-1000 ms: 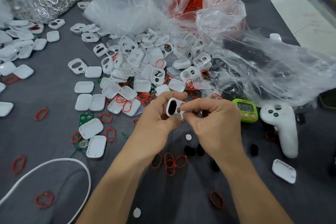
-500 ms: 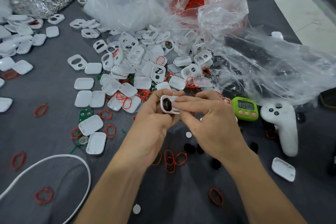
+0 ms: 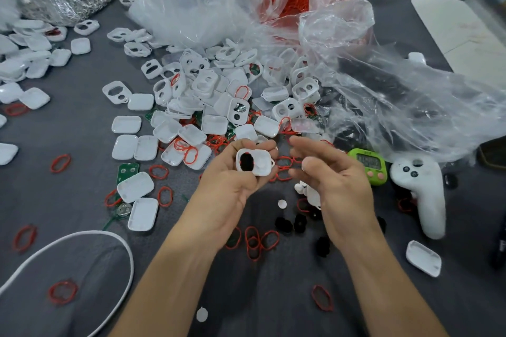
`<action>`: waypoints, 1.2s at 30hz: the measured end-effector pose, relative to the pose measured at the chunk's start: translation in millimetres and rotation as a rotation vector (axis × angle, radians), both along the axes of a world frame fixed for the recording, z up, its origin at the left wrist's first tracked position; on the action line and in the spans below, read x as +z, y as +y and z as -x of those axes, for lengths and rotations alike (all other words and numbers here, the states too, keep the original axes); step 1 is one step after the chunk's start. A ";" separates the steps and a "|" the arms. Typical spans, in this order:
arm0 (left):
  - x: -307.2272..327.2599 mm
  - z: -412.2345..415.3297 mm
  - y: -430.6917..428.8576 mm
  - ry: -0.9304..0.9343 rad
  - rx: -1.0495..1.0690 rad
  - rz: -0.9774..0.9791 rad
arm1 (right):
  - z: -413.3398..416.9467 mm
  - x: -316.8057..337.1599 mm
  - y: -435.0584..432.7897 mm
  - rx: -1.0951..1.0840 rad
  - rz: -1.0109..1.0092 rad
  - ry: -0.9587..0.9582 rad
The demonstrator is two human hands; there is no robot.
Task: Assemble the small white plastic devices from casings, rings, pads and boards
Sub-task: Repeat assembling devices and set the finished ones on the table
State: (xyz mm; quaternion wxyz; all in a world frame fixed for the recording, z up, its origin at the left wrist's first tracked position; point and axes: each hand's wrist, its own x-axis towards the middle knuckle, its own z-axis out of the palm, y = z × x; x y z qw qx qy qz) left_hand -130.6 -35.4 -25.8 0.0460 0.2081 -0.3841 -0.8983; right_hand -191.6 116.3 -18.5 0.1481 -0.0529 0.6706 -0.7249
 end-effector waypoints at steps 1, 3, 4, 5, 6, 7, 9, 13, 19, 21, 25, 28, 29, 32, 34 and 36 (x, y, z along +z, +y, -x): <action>0.4 -0.7 -0.6 0.006 -0.006 0.008 | 1.9 -0.1 0.6 -0.020 -0.035 -0.013; 1.3 -1.6 -1.0 0.033 -0.022 0.025 | 4.4 -0.2 -0.8 -0.018 -0.096 -0.046; 1.9 -1.7 -0.4 0.051 -0.033 0.032 | 5.2 0.3 -3.1 0.001 -0.108 -0.065; 2.5 -1.4 0.6 0.069 -0.047 0.038 | 5.5 1.2 -6.1 0.033 -0.108 -0.080; 3.3 -1.1 2.0 0.085 -0.060 0.045 | 5.2 2.0 -9.4 0.073 -0.102 -0.085; 4.0 -0.5 3.4 0.095 -0.073 0.057 | 4.6 2.4 -13.0 0.109 -0.101 -0.079; 4.8 0.7 5.7 0.103 -0.091 0.091 | 3.7 3.1 -19.4 0.151 -0.143 -0.036; 4.6 2.5 7.0 0.106 -0.101 0.066 | 2.4 0.7 -25.4 0.151 -0.194 0.011; 4.4 1.8 7.2 0.148 -0.138 0.129 | 2.5 -0.1 -27.4 0.115 -0.146 -0.063; 3.9 1.3 7.5 0.165 -0.153 0.165 | 3.3 0.8 -28.0 0.109 -0.143 -0.106; 2.0 2.4 6.6 0.157 -0.155 0.227 | 2.1 2.3 -29.8 0.021 -0.185 -0.118; 1.7 4.0 5.5 0.150 -0.179 0.275 | 1.3 2.1 -32.6 -0.052 -0.214 -0.102; 1.4 4.5 4.3 0.139 -0.191 0.294 | 1.4 1.8 -34.0 -0.065 -0.213 -0.106; 0.5 7.1 -1.9 0.123 -0.246 0.336 | 2.4 -0.5 -36.7 -0.061 -0.154 -0.211; 0.3 9.2 -6.7 0.125 -0.271 0.349 | 2.8 -0.3 -35.8 -0.050 -0.046 -0.324; 1.0 11.1 -9.8 0.130 -0.287 0.417 | 3.1 -1.0 -33.5 -0.053 0.024 -0.360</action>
